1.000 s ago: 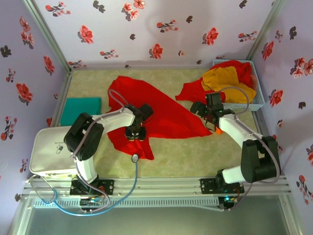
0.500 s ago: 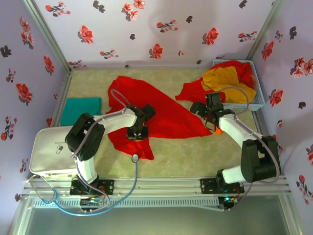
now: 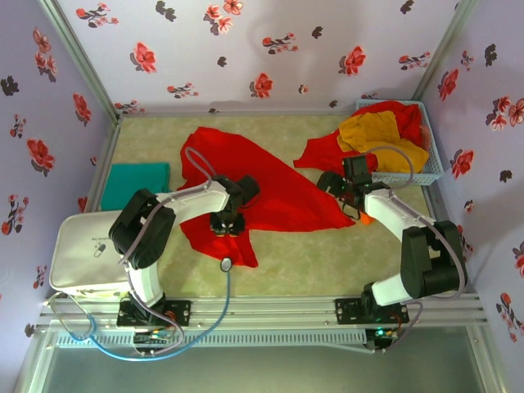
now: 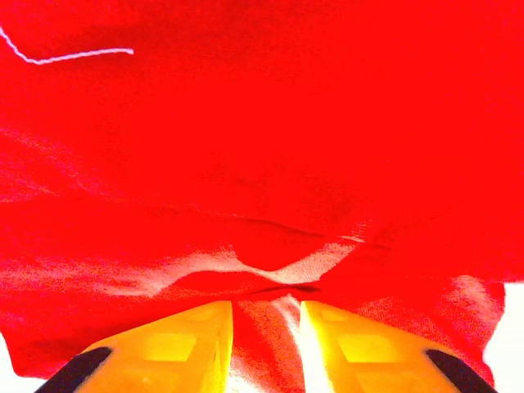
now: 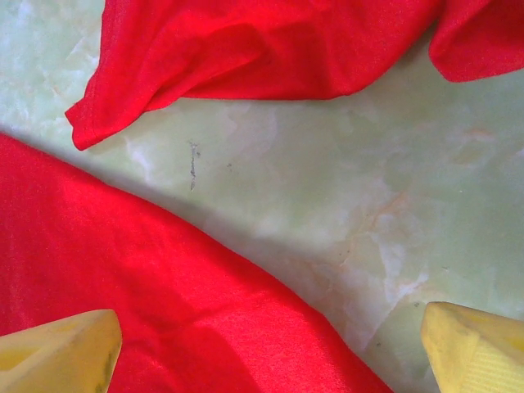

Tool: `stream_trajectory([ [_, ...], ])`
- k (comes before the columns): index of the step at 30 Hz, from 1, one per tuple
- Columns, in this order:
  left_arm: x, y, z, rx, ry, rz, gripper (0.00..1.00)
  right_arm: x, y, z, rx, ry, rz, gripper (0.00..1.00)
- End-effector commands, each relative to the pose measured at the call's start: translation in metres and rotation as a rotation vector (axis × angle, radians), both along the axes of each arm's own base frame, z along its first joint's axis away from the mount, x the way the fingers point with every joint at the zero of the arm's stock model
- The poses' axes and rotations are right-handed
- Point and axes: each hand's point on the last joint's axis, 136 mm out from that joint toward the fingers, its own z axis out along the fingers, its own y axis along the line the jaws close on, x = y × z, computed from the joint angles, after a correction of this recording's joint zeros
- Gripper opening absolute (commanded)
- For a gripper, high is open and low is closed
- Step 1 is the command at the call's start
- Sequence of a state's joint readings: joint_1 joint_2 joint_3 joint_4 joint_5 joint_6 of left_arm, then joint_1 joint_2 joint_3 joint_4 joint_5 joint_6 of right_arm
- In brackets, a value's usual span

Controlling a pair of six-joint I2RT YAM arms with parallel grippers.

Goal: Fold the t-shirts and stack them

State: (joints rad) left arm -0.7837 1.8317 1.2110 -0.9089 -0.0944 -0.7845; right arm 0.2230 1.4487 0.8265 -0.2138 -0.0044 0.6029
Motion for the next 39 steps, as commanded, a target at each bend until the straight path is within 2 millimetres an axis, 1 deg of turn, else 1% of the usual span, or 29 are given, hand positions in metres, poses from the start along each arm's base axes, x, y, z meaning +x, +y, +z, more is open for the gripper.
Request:
stream_trajectory([
  [1,0.001,0.0,0.001,0.018,-0.006,0.003,0.3,0.005,0.003,0.004,0.008,-0.018,0.002,0.95],
  [3,0.006,-0.008,0.003,-0.028,-0.029,0.007,0.35,0.005,0.002,0.004,0.005,-0.017,0.0,0.95],
  [6,0.008,-0.014,0.008,-0.073,-0.049,0.02,0.37,0.005,0.003,0.005,0.009,-0.017,0.003,0.95],
  [8,0.007,-0.014,0.006,-0.073,-0.048,0.021,0.38,0.005,0.002,0.004,0.01,-0.019,0.0,0.95],
  [15,-0.004,-0.006,-0.014,-0.037,0.004,0.029,0.24,0.005,0.004,0.003,0.017,-0.016,0.003,0.95],
  [21,-0.004,-0.007,-0.011,-0.055,-0.005,0.039,0.21,0.006,0.005,0.002,0.02,-0.015,0.003,0.95],
  [26,-0.003,-0.009,-0.008,-0.06,-0.01,0.035,0.11,0.006,0.006,0.002,0.027,-0.014,0.005,0.95],
  [28,-0.004,-0.008,-0.008,-0.054,-0.009,0.034,0.05,0.006,0.005,0.002,0.021,-0.013,0.002,0.95],
  [30,-0.004,-0.007,-0.006,-0.055,-0.01,0.035,0.0,0.006,0.005,0.003,0.019,-0.014,0.003,0.95],
  [33,-0.005,-0.005,-0.001,-0.056,-0.023,0.034,0.0,0.005,0.004,0.002,0.019,-0.018,0.002,0.95],
  [35,-0.005,-0.004,0.007,-0.059,-0.043,0.035,0.0,0.006,0.004,0.001,0.016,-0.015,0.001,0.95],
  [39,-0.007,-0.002,0.031,-0.06,-0.084,0.014,0.0,0.007,0.006,0.001,0.025,-0.017,0.003,0.95],
])
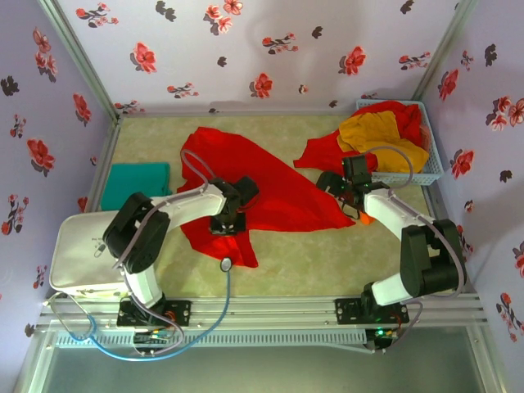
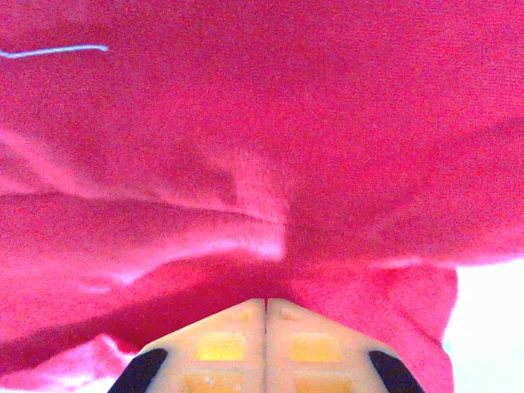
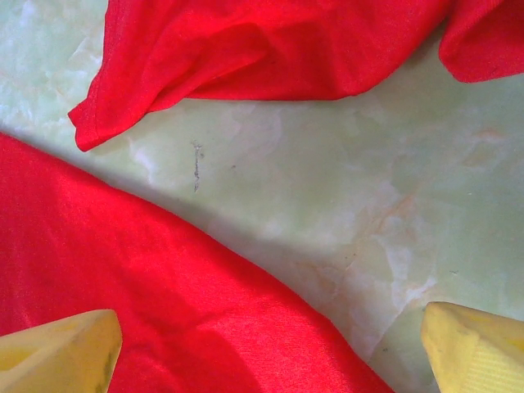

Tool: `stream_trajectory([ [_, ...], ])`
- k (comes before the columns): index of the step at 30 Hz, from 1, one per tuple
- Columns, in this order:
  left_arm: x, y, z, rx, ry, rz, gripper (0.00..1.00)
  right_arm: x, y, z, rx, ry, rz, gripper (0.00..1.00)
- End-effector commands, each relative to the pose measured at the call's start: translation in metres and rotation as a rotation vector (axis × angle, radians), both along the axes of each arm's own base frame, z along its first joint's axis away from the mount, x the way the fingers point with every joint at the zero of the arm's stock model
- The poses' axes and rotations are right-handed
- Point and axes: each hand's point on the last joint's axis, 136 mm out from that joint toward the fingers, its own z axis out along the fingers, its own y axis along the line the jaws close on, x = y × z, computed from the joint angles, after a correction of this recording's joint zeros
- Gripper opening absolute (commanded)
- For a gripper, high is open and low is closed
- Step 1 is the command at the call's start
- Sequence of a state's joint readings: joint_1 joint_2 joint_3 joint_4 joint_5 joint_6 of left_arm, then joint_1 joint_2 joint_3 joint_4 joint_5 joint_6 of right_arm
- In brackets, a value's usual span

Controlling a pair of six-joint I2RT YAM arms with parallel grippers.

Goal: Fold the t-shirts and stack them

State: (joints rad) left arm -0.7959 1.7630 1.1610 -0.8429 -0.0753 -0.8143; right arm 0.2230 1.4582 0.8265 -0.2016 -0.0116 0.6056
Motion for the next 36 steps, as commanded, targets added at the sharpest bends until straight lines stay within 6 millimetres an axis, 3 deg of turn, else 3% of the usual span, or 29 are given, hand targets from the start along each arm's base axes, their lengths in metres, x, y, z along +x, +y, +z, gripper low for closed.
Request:
stream_trajectory([
  [1,-0.011,0.011,0.03,0.035,-0.033,-0.012,0.0,0.006,0.004,0.003,0.017,-0.017,0.0,0.95],
  [7,-0.036,0.019,0.06,0.032,-0.102,-0.009,0.0,0.005,0.004,-0.001,0.013,-0.009,0.004,0.95],
  [17,-0.096,0.03,0.084,0.034,-0.151,0.038,0.0,0.01,0.003,-0.003,0.003,-0.009,0.003,0.95],
  [26,-0.141,0.081,0.101,0.073,-0.132,0.135,0.0,0.014,-0.007,0.005,-0.092,0.014,0.059,0.96],
  [34,-0.162,0.11,0.08,0.06,-0.08,0.215,0.0,0.022,0.001,-0.003,-0.05,0.056,0.077,0.96],
  [35,-0.162,0.113,0.081,0.069,-0.085,0.217,0.07,0.023,0.002,-0.005,-0.048,0.064,0.08,0.96],
  [36,-0.161,0.116,0.085,0.08,-0.096,0.218,0.2,0.024,0.003,-0.006,-0.049,0.073,0.083,0.96],
])
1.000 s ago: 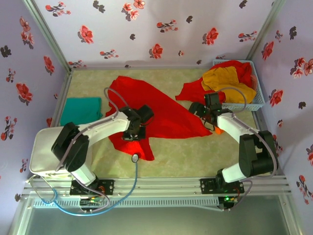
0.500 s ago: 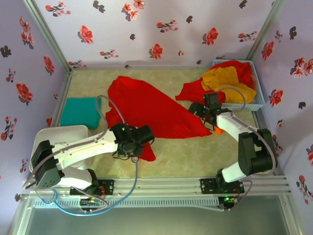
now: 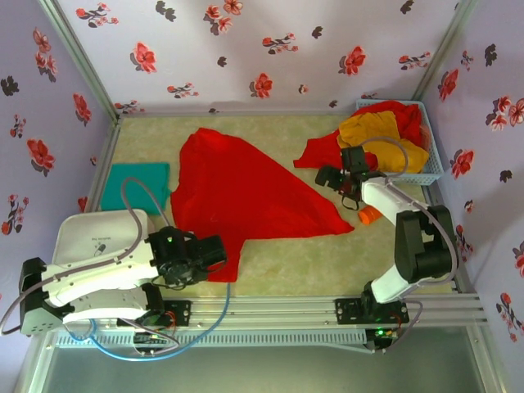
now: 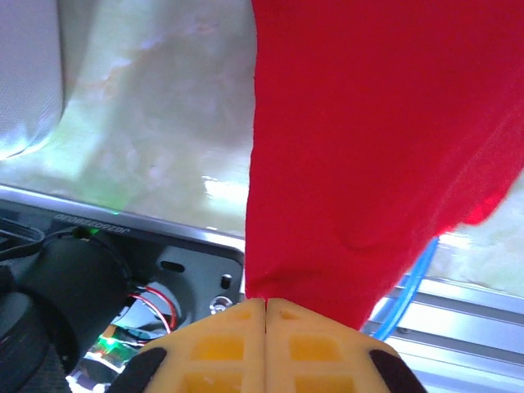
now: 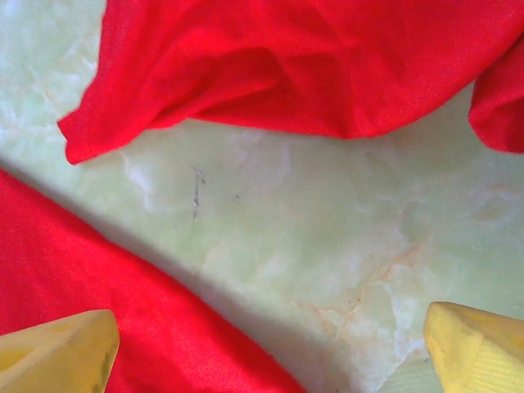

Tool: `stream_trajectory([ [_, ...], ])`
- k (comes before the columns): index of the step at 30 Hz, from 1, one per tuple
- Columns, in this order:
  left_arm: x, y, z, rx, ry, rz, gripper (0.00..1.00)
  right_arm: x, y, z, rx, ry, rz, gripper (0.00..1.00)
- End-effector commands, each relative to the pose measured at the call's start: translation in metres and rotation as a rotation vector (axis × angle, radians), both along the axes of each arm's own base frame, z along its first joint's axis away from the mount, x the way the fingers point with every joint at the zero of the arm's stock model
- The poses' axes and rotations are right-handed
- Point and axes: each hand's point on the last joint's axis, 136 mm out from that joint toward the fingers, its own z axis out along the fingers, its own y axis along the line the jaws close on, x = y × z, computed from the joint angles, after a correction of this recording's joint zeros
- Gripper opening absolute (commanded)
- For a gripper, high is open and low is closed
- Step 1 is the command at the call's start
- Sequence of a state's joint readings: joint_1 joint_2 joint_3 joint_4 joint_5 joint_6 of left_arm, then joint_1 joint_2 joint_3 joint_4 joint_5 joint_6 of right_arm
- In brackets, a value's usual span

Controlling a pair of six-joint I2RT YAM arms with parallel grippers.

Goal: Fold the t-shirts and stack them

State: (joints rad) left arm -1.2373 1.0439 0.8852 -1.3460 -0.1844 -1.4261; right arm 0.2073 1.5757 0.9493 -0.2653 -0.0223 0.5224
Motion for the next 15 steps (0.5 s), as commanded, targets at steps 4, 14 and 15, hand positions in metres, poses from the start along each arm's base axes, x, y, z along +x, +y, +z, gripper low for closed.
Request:
stream_trajectory([
  [4,0.009,0.035,0.026,0.104,-0.072,0.082,0.56,0.009,0.012,-0.008,0.018,0.076,0.051,0.96],
  [14,0.108,0.011,0.062,-0.204,-0.304,0.061,0.66,0.038,0.052,-0.03,0.06,0.097,0.172,0.91],
  [15,0.121,0.01,0.067,-0.209,-0.32,0.053,0.67,0.041,0.053,-0.034,0.066,0.099,0.171,0.9],
])
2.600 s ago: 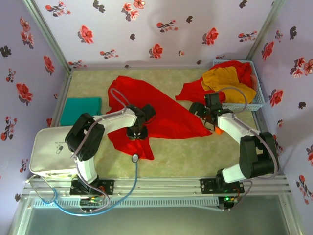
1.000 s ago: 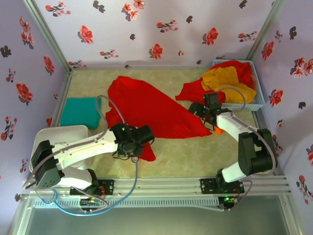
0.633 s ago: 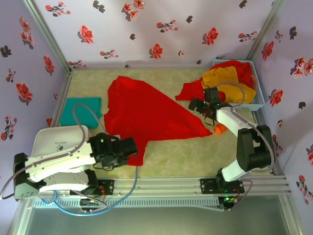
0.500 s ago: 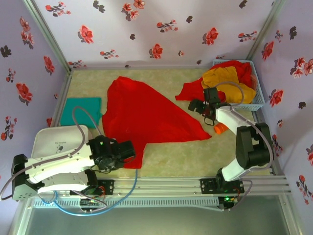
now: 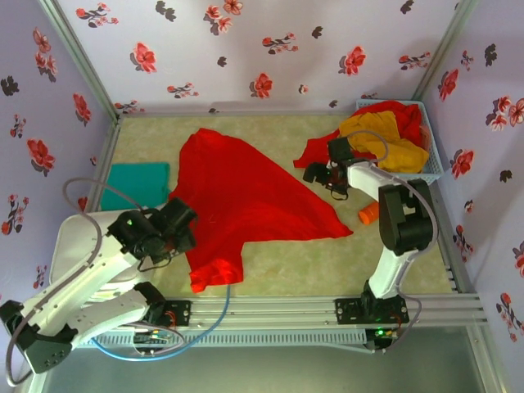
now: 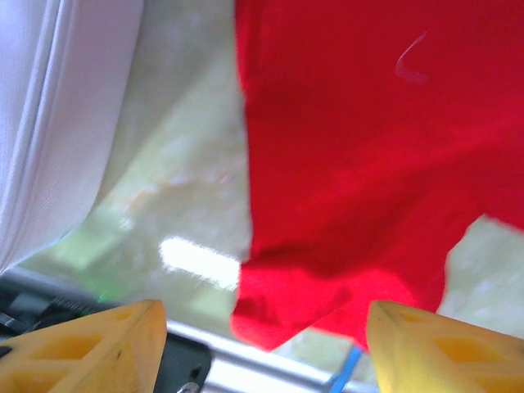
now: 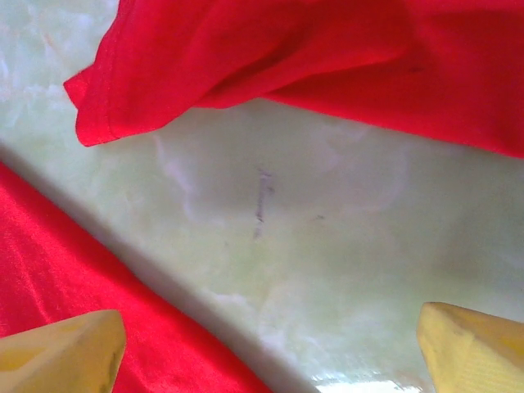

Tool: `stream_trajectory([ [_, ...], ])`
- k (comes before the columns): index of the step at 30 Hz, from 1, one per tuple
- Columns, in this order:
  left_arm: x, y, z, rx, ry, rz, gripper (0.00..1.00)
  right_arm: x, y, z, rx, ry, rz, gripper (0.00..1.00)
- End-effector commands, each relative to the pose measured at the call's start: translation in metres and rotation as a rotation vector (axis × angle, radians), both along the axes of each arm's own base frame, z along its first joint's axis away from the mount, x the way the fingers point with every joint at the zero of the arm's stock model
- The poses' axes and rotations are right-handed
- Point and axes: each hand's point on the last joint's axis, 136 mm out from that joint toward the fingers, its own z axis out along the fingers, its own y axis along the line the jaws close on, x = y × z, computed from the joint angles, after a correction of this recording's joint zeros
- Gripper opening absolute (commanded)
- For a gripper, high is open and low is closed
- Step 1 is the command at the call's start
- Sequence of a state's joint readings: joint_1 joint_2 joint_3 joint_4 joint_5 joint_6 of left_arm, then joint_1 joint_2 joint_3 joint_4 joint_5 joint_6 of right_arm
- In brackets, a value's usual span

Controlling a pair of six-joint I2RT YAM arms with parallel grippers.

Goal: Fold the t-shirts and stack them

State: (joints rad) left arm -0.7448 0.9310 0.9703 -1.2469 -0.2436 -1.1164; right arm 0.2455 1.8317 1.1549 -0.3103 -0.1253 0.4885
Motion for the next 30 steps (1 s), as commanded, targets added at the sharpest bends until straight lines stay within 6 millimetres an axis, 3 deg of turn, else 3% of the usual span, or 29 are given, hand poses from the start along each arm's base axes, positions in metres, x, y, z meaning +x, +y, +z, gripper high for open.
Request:
stream_trajectory([
  [1,0.052,-0.021,0.027,-0.04,-0.135,-0.148,0.68,0.013,0.015,-0.004,0.035,-0.009,0.052,0.89],
  [6,0.1,-0.03,0.027,-0.024,-0.109,-0.21,0.68,0.027,0.047,-0.006,0.105,-0.006,0.136,0.86],
  [10,0.129,-0.042,0.007,-0.076,-0.088,-0.232,0.68,0.033,0.07,-0.012,0.091,0.018,0.222,0.86],
  [17,0.155,-0.038,-0.046,-0.058,0.012,-0.215,0.66,0.034,0.107,-0.017,0.146,0.054,0.342,0.76],
  [18,0.159,-0.039,-0.055,-0.054,0.029,-0.212,0.66,0.033,0.111,-0.018,0.142,0.058,0.357,0.73],
  [20,0.164,-0.043,-0.072,-0.056,0.062,-0.214,0.64,0.031,0.116,-0.022,0.131,0.07,0.379,0.57],
  [24,0.173,-0.051,-0.1,-0.065,0.118,-0.225,0.61,0.027,0.122,-0.028,0.138,0.096,0.398,0.41],
  [30,0.18,-0.053,-0.119,-0.048,0.158,-0.238,0.6,0.027,0.121,-0.017,0.106,0.065,0.399,0.19],
])
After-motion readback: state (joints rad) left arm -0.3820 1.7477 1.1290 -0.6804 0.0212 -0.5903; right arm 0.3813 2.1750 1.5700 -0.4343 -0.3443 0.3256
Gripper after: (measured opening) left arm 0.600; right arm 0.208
